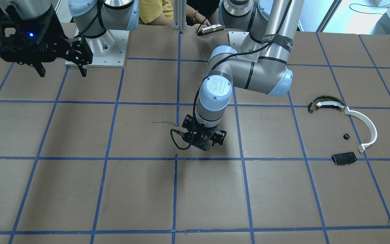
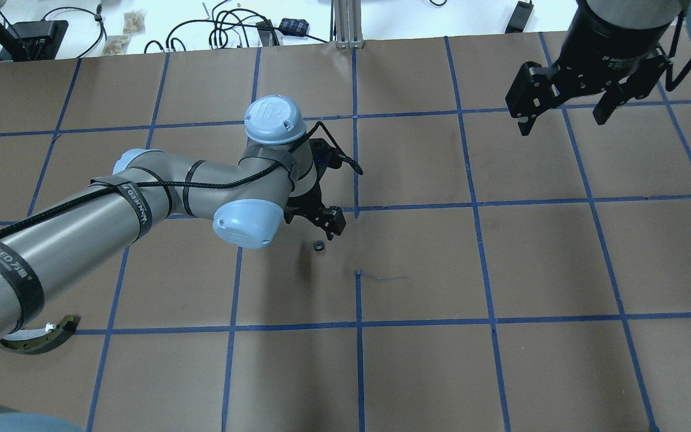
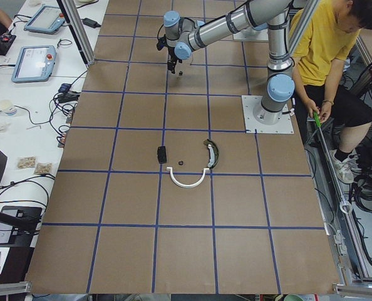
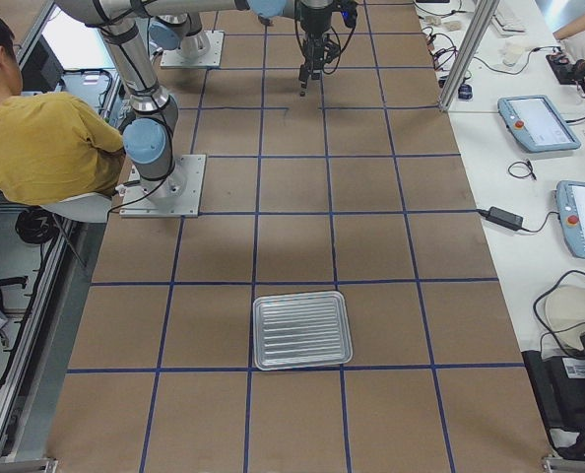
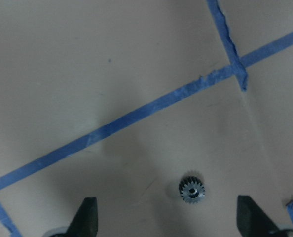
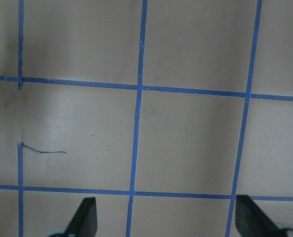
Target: Place bearing gear from tray to pile
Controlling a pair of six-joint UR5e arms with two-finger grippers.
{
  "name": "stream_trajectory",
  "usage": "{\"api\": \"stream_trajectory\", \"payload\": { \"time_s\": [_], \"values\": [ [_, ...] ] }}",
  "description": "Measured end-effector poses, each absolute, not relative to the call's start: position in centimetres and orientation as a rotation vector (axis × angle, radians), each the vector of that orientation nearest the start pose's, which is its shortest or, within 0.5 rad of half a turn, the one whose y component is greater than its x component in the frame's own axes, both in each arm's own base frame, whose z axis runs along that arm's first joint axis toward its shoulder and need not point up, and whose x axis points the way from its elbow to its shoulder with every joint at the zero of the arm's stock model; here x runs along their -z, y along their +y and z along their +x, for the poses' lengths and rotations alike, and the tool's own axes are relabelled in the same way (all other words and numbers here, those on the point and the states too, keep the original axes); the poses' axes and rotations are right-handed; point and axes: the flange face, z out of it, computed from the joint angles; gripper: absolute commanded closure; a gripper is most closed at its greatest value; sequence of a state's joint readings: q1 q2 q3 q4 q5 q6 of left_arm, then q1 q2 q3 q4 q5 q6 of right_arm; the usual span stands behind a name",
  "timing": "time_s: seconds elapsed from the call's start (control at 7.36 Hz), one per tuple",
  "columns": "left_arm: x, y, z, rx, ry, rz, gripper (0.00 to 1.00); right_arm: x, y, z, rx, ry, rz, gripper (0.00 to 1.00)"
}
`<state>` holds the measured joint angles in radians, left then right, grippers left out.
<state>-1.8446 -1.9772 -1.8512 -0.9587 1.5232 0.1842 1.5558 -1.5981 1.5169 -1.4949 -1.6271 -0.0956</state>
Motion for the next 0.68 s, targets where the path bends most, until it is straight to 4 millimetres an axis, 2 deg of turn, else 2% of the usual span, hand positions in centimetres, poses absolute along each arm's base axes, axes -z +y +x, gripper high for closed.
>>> {"api": "stream_trajectory", "payload": {
  "time_s": [0.27, 0.41, 0.54, 0.68],
  "values": [
    [-17.9, -50.4, -29.0, -0.162, 3.100, 0.724, 0.13, -51.7, -48.5, 12.0, 0.041, 3.196, -0.128, 0.00],
    [-17.6, -50.4, -29.1, -0.172, 3.100, 0.725, 0.23, -51.7, -48.8, 12.0, 0.081, 3.197, -0.137, 0.00],
    [-17.4, -50.3, -29.2, -0.177, 3.099, 0.725, 0.41, -51.5, -48.8, 12.0, 0.095, 3.195, -0.150, 0.00],
    [-17.3, -50.3, -29.2, -0.181, 3.098, 0.726, 0.47, -51.4, -48.7, 12.1, 0.098, 3.191, -0.163, 0.00]
  ]
}}
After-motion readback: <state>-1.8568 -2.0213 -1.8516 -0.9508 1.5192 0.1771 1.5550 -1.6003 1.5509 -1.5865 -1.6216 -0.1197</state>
